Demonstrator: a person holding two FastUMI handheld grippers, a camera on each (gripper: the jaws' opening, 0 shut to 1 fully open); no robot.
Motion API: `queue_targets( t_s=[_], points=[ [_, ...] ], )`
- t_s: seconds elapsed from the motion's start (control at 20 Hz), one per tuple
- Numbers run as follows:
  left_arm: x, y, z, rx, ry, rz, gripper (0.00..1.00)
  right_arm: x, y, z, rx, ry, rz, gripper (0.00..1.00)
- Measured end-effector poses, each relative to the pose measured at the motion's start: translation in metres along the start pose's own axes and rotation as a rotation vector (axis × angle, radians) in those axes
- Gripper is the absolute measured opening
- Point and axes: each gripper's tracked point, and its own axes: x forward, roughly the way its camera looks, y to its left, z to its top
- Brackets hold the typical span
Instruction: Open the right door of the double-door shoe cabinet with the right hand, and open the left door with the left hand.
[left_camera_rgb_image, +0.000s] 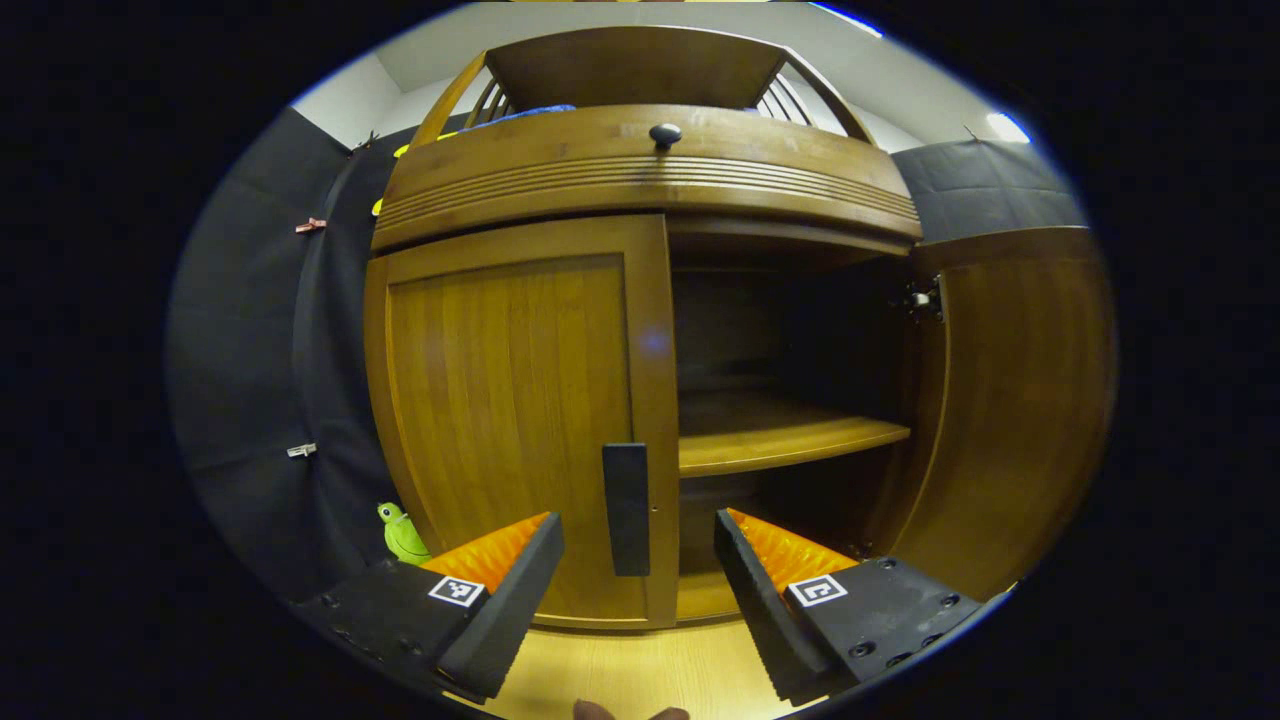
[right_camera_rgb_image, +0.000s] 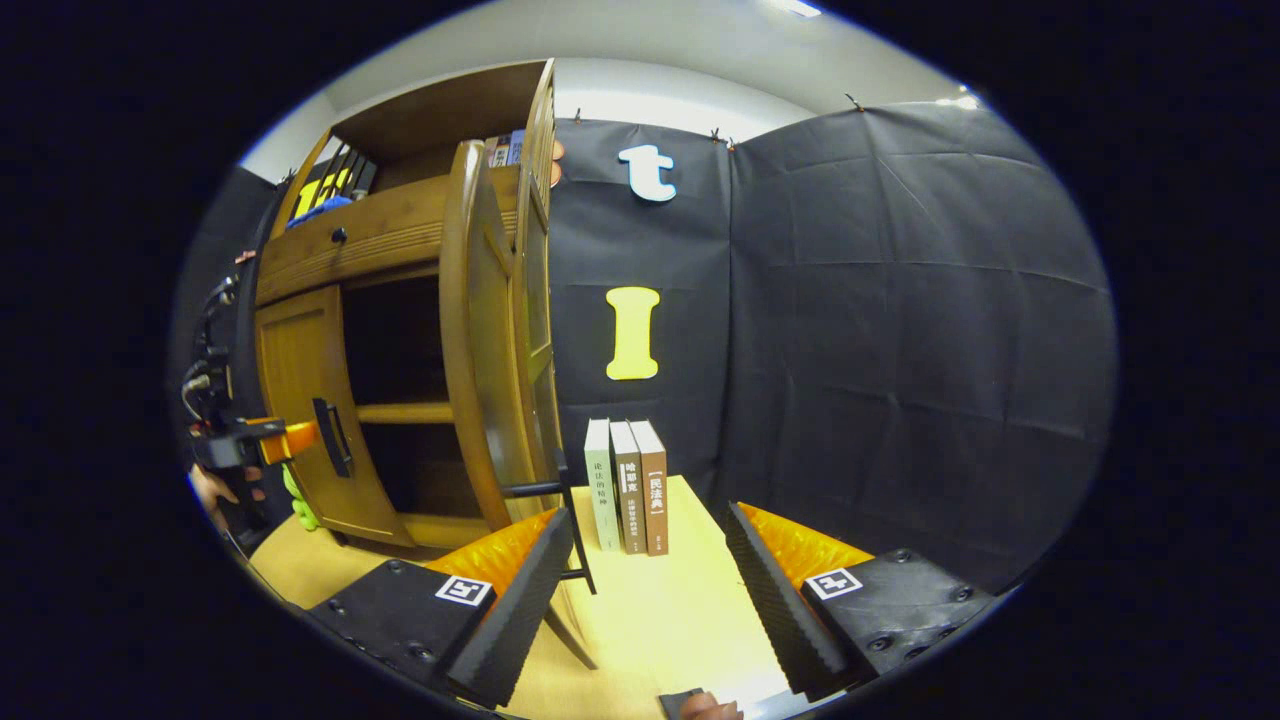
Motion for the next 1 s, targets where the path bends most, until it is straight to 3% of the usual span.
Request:
queue_targets(
  t_s=[0.15,0.55,0.7,0.8,1.0],
  points=[
    [0.029,0.011,-0.015,-0.006,0.021,0.017,0.93,-0.007,0.009,0.005,0.026,-0.003,0.019,0.95],
    [0.080,0.016,-0.028,-0.051,0.037,0.033,0.67,-0.011,0.004,0.007,0.032,-0.007,0.001,1.00],
    [0.085,0.007,-0.033,-0.062,0.055,-0.012,0.51,-0.013,0.000,0.007,0.047,-0.006,-0.015,0.98],
    [0.086,0.008,-0.033,-0.026,0.061,-0.003,0.37,-0.016,-0.002,0.007,0.060,-0.007,-0.024,0.98],
    [0.078,0.010,-0.036,-0.028,0.093,0.030,0.32,-0.025,0.009,0.013,0.104,-0.005,-0.012,0.98]
  ],
)
